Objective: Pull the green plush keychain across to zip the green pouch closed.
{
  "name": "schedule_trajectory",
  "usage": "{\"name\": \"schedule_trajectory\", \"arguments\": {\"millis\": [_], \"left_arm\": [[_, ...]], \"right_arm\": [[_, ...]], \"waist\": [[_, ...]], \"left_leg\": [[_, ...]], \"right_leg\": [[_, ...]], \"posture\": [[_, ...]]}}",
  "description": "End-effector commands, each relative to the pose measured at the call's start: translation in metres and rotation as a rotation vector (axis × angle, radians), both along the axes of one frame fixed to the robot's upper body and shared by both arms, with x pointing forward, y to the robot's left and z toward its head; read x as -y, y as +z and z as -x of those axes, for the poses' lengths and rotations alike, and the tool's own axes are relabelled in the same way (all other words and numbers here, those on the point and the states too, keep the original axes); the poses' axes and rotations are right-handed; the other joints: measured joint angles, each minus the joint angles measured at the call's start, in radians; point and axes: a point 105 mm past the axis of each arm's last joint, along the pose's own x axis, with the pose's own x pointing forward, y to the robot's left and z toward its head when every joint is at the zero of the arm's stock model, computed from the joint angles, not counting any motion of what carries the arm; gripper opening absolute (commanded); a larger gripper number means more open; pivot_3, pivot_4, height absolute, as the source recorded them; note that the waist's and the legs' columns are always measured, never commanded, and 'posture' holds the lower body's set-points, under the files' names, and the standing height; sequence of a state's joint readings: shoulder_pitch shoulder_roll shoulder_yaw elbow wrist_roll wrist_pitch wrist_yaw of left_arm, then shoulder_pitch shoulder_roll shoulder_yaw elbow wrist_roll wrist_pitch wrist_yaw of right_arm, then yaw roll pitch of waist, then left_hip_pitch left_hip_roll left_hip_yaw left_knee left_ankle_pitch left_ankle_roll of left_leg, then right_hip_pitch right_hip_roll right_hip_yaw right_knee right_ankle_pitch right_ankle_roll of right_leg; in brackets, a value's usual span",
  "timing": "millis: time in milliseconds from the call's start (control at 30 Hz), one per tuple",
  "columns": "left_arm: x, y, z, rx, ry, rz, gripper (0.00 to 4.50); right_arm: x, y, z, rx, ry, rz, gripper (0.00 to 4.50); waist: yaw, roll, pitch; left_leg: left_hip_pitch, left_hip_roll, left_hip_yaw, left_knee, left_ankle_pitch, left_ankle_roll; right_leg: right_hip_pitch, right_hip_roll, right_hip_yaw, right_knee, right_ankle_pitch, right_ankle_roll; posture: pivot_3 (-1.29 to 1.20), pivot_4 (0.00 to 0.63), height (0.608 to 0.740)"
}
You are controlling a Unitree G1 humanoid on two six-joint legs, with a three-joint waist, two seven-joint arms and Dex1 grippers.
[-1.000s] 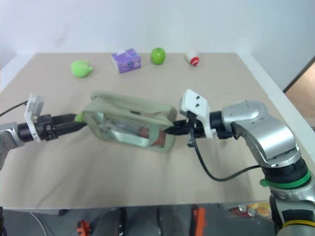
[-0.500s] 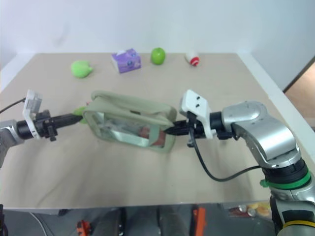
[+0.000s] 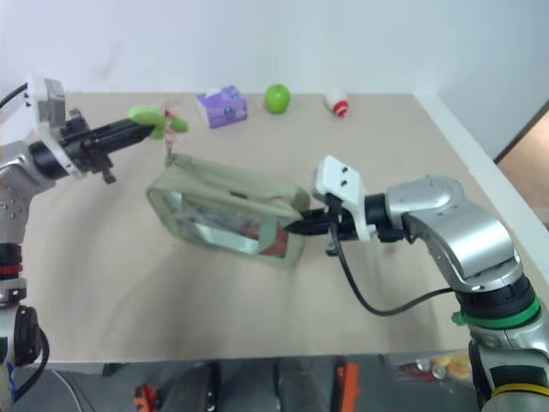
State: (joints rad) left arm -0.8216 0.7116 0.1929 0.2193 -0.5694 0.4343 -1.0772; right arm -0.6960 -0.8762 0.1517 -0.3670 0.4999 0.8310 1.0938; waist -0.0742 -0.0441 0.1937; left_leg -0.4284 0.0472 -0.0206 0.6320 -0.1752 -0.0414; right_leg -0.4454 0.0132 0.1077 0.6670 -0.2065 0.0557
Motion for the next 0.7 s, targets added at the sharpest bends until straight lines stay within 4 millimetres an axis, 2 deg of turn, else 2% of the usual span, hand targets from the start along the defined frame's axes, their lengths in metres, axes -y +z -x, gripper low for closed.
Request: {"name": "schedule_trajectory", "arguments": {"millis": [33, 267, 400, 500, 633, 700], "left_arm": [[0.030, 0.028, 0.009, 0.136, -0.101, -0.040, 0.05], [0.077, 0.031, 0.016, 0.189, -0.284, -0.130, 0.05], [0.091, 0.026, 0.026, 0.184, -0.383, -0.198, 0.05], [0.092, 0.012, 0.030, 0.169, -0.417, -0.292, 0.05], [0.082, 0.000, 0.025, 0.157, -0.384, -0.367, 0.05], [0.075, 0.003, 0.024, 0.128, -0.369, -0.346, 0.69]], "right_arm": [[-0.004, 0.012, 0.002, 0.055, 0.027, -0.005, 0.00], [-0.004, 0.012, 0.002, 0.064, 0.020, -0.008, 0.00], [-0.004, 0.012, 0.002, 0.067, 0.015, -0.010, 0.00], [-0.004, 0.012, 0.001, 0.069, 0.010, -0.011, 0.00], [-0.004, 0.013, 0.001, 0.072, 0.007, -0.014, 0.00], [-0.004, 0.013, 0.000, 0.073, 0.006, -0.015, 0.00]], "waist": [[0.000, 0.000, 0.000], [0.000, 0.000, 0.000], [-0.003, 0.000, 0.000], [-0.003, 0.000, 0.000], [-0.003, 0.000, 0.000], [-0.002, 0.000, 0.000]], "left_leg": [[0.000, 0.000, 0.000, 0.001, 0.000, 0.000], [0.000, 0.000, 0.000, 0.001, 0.000, 0.000], [0.000, -0.001, 0.000, 0.002, 0.000, 0.000], [0.000, 0.000, 0.000, 0.001, 0.000, 0.000], [0.000, 0.000, 0.000, 0.001, 0.000, 0.000], [0.001, 0.000, 0.000, 0.002, 0.000, 0.000]], "right_leg": [[0.000, 0.000, 0.000, 0.000, 0.000, 0.000], [0.001, 0.000, 0.001, 0.000, 0.001, 0.002], [0.001, 0.000, 0.002, 0.000, 0.001, 0.002], [0.001, 0.001, 0.002, 0.000, 0.001, 0.002], [0.001, 0.001, 0.002, 0.000, 0.000, 0.001], [0.001, 0.001, 0.002, 0.000, 0.000, 0.000]], "posture": [[0.00, 0.150, 0.740], [0.00, 0.150, 0.740], [0.00, 0.150, 0.740], [0.00, 0.150, 0.740], [0.00, 0.150, 0.740], [0.00, 0.150, 0.740]]}}
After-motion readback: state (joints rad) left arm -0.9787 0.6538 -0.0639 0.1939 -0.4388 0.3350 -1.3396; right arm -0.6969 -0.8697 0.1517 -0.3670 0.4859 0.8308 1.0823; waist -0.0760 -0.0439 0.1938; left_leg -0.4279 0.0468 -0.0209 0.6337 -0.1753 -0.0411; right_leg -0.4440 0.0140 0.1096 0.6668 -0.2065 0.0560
